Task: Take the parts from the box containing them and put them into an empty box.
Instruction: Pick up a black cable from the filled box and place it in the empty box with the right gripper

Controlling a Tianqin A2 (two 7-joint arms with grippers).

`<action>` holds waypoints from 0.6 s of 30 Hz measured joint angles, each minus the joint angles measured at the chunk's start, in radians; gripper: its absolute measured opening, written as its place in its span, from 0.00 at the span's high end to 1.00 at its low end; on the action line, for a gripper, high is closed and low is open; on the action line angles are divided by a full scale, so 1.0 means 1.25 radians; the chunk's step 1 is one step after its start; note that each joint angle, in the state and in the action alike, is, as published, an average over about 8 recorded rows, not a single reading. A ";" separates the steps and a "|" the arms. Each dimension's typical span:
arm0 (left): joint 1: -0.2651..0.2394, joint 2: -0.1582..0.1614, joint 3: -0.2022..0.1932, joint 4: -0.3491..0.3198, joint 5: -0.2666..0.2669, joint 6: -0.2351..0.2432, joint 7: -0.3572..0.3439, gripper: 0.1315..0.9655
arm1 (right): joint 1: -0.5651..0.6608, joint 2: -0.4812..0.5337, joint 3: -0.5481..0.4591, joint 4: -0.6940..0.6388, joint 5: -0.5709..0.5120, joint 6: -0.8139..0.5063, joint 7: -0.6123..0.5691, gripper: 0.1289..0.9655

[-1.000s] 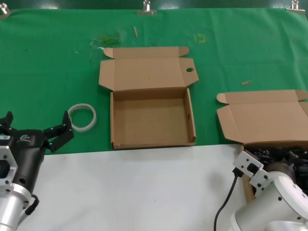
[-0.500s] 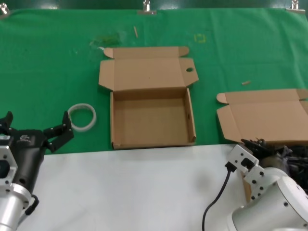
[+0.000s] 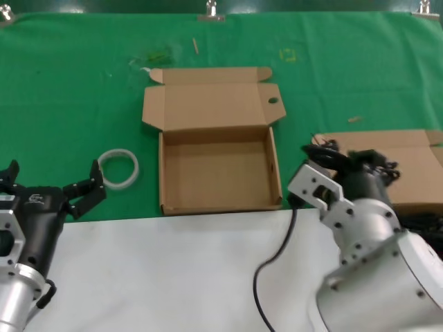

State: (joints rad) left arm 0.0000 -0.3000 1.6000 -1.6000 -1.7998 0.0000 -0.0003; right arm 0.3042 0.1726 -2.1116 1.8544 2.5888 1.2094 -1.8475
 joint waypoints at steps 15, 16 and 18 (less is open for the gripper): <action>0.000 0.000 0.000 0.000 0.000 0.000 0.000 0.00 | 0.181 0.000 -0.091 -0.348 0.121 -0.308 0.090 0.92; 0.000 0.000 0.000 0.000 0.000 0.000 0.000 0.00 | 0.189 0.000 -0.096 -0.369 0.123 -0.329 0.098 0.92; 0.000 0.000 0.000 0.000 0.000 0.000 0.000 0.00 | 0.202 0.001 -0.110 -0.404 0.126 -0.365 0.116 0.92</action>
State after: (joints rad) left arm 0.0000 -0.3000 1.6000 -1.6000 -1.7997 0.0000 -0.0003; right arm 0.5569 0.1734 -2.2485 1.3498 2.7466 0.7538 -1.7025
